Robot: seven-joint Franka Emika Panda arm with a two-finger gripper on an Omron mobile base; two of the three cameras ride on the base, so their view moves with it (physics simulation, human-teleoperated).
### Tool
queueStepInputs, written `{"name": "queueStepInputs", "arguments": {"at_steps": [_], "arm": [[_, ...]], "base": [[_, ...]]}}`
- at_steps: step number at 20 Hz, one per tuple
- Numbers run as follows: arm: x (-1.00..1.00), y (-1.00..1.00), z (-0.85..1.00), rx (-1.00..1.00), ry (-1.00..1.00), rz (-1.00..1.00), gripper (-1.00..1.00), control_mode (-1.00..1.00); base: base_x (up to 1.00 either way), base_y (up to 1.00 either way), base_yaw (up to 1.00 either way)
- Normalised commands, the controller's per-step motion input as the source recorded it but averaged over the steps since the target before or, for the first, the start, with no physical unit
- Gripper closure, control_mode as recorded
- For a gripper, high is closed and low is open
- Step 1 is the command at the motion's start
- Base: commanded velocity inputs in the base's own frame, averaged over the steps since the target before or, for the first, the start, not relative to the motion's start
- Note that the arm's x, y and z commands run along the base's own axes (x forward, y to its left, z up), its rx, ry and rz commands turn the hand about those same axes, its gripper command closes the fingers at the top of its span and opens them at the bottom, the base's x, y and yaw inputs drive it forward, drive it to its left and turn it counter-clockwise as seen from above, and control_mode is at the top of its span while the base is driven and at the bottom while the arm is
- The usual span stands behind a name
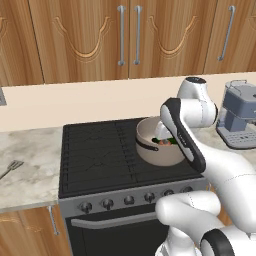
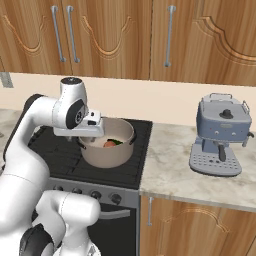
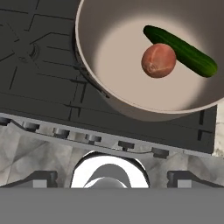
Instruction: Put the cucumber and onion in the pot. Retrieve the spatula and lightly stir the vegetables in the pot.
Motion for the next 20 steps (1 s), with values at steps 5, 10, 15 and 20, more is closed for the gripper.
{"name": "queueStepInputs", "arguments": {"at_steps": [5,10,15,20], "arm": [[0.00,0.00,0.00,0.00,0.00,0.00,-1.00,-1.00],[-0.02,0.00,0.00,0.00,0.00,0.00,-1.00,1.00],[0.00,0.00,0.00,0.00,0.00,0.00,-1.00,1.00],[0.00,0.00,0.00,0.00,0.00,0.00,-1.00,1.00]], "base": [[0.00,0.00,0.00],[-0.09,0.09,-0.01],[-0.19,0.92,-0.20],[-0.04,1.00,-0.26]]}}
